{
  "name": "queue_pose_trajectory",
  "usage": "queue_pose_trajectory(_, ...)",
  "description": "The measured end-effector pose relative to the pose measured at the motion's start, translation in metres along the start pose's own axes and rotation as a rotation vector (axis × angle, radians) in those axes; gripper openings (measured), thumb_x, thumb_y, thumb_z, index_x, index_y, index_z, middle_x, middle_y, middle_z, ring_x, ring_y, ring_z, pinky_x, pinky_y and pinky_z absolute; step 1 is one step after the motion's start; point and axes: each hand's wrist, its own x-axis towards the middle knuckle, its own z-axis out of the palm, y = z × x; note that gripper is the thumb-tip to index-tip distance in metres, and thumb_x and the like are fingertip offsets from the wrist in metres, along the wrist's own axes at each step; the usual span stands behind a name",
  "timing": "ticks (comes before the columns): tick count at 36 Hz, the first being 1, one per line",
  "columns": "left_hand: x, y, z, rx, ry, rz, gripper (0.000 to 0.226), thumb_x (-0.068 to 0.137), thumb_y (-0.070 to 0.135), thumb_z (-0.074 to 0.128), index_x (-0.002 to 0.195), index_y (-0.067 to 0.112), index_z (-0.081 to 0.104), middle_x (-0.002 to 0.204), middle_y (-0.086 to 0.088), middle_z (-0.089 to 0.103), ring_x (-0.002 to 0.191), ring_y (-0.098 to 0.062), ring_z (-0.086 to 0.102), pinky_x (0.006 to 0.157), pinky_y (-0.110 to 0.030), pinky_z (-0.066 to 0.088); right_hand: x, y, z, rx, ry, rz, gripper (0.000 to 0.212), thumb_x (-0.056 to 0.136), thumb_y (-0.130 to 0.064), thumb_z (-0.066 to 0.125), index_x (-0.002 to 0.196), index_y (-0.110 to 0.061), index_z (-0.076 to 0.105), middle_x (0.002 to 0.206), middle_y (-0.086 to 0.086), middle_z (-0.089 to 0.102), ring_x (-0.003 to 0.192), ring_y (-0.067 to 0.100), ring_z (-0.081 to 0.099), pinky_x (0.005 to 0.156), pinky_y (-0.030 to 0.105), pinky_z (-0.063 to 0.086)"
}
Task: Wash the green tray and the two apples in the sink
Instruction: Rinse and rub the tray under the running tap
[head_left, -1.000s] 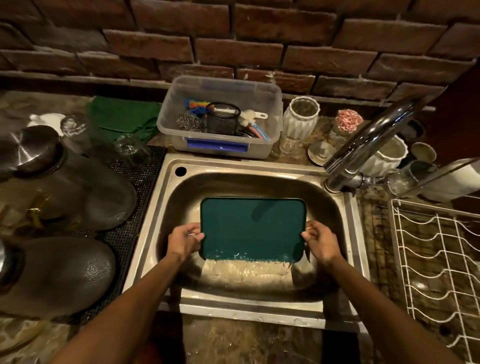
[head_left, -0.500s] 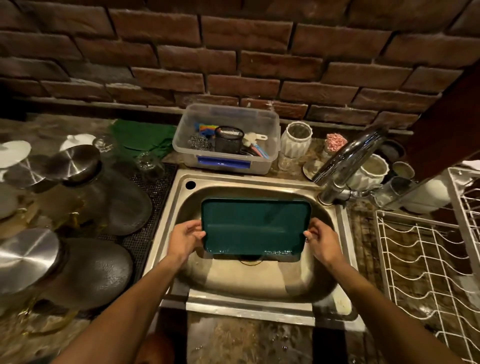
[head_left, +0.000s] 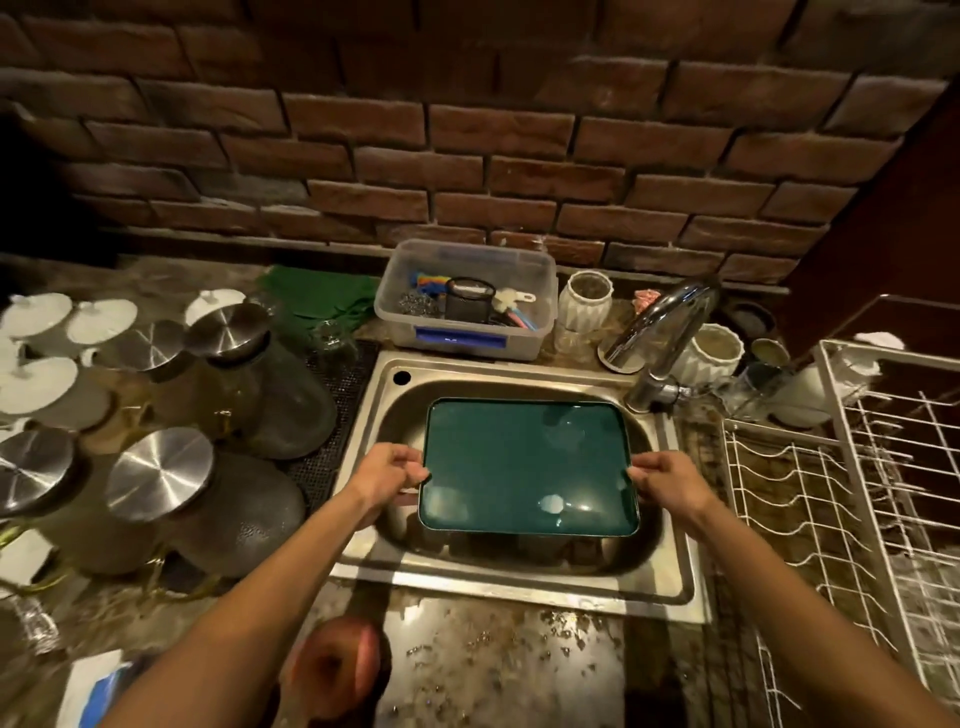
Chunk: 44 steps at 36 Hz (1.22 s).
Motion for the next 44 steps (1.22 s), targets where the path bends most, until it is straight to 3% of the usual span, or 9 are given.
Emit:
queue_pose_trajectory(6,-0.037,0.002,0.003,0.034,-0.033,0.006,0.031,0.092,-0.018,0.05,0.073,0.007,0.052,0.066,-0.006,0.049,0.031,-0.002,0.048,0.031,-0.014,0.038,-0.044,-0.002,-0.013,0.004,0.008,0.03,0.026,0.098,0.0,0.057,0.123,0.005,0.064,0.111,0.031,0.069,0.092,0.035,0.065,0.092,0.052,0.055)
queue_pose_trajectory(10,-0.062,-0.004,0.008,0.067,-0.016,0.012,0.021,0.091,-0.017,0.052,0.081,0.0,0.059,0.067,-0.007,0.054,0.036,-0.001,0.051,0.034,-0.015,0.04,-0.074,0.004,-0.023,-0.071,-0.02,0.038,0.017,0.097,-0.003,0.059,0.11,0.0,0.069,0.104,0.028,0.07,0.086,0.03,0.065,0.092,0.054,0.057)
queue_pose_trajectory(14,-0.079,-0.018,0.014,0.091,0.013,0.012,0.016,0.091,-0.011,0.058,0.103,-0.006,0.067,0.08,-0.011,0.064,0.07,-0.019,0.062,0.063,-0.035,0.058,-0.103,0.015,-0.032,-0.095,0.007,0.051,0.015,0.095,-0.001,0.061,0.105,0.004,0.071,0.103,0.025,0.07,0.079,0.024,0.065,0.069,0.036,0.059)
queue_pose_trajectory(17,-0.094,-0.03,0.022,0.08,0.014,-0.015,0.018,0.091,-0.011,0.057,0.104,-0.004,0.068,0.088,-0.015,0.065,0.085,-0.027,0.063,0.085,-0.049,0.058,-0.126,0.025,-0.034,-0.13,0.032,0.058,0.013,0.095,0.0,0.061,0.099,0.007,0.072,0.103,0.031,0.07,0.079,0.029,0.065,0.077,0.045,0.058)
queue_pose_trajectory(23,-0.116,-0.057,0.039,0.074,0.065,-0.047,0.018,0.09,-0.008,0.06,0.088,0.008,0.067,0.077,-0.008,0.067,0.069,-0.017,0.065,0.052,-0.025,0.059,-0.161,0.053,-0.035,-0.236,0.037,0.096,0.015,0.095,-0.008,0.063,0.104,-0.003,0.074,0.1,0.014,0.074,0.093,0.026,0.07,0.088,0.041,0.056)
queue_pose_trajectory(30,-0.137,-0.093,0.057,0.15,0.11,-0.101,0.011,0.091,-0.004,0.06,0.093,0.003,0.069,0.095,-0.015,0.071,0.089,-0.028,0.069,0.07,-0.037,0.06,-0.186,0.09,-0.024,-0.29,0.053,0.148,0.013,0.095,-0.009,0.063,0.087,-0.013,0.073,0.09,0.008,0.072,0.082,0.018,0.067,0.078,0.035,0.057)
queue_pose_trajectory(35,-0.152,-0.113,0.062,0.174,0.085,-0.105,0.019,0.089,-0.01,0.058,0.079,0.006,0.065,0.076,-0.009,0.067,0.068,-0.019,0.065,0.052,-0.028,0.057,-0.195,0.112,-0.018,-0.337,0.051,0.165,0.011,0.094,-0.009,0.066,0.092,-0.008,0.076,0.089,0.007,0.072,0.085,0.02,0.067,0.075,0.032,0.053)
queue_pose_trajectory(39,-0.159,-0.128,0.066,0.157,0.12,-0.129,0.027,0.087,-0.01,0.058,0.072,0.012,0.063,0.076,-0.01,0.068,0.076,-0.025,0.065,0.072,-0.045,0.062,-0.201,0.124,-0.011,-0.379,0.039,0.152,0.011,0.093,-0.008,0.065,0.097,-0.009,0.075,0.092,0.006,0.071,0.082,0.014,0.061,0.068,0.024,0.044)
queue_pose_trajectory(44,-0.162,-0.141,0.067,0.174,0.157,-0.14,0.029,0.082,-0.012,0.057,0.067,0.011,0.067,0.064,-0.006,0.068,0.063,-0.022,0.063,0.052,-0.033,0.056,-0.205,0.136,-0.003,-0.385,0.042,0.183,0.012,0.093,-0.008,0.066,0.084,-0.013,0.072,0.083,0.003,0.067,0.079,0.014,0.061,0.071,0.027,0.047)
